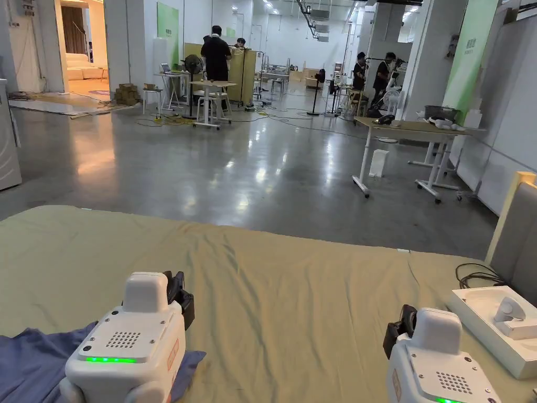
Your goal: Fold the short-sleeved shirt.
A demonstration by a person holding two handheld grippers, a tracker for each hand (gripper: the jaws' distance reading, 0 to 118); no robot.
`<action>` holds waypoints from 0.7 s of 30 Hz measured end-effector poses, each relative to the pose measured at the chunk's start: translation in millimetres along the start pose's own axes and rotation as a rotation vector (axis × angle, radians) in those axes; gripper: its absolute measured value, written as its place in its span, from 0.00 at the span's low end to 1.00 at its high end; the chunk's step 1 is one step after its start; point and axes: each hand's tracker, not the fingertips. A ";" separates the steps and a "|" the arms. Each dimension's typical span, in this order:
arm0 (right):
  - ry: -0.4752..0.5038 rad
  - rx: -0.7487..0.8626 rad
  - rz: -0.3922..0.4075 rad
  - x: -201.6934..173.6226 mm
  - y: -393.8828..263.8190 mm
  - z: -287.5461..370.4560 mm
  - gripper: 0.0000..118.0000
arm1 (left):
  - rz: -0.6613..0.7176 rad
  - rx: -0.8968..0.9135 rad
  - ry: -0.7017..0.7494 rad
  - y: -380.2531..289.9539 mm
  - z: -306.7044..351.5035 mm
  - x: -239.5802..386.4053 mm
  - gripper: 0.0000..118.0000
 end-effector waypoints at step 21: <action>0.043 -0.039 0.048 -21.4 -14.9 10.9 0.00 | -0.103 -0.037 0.013 -6.9 13.5 -2.3 0.14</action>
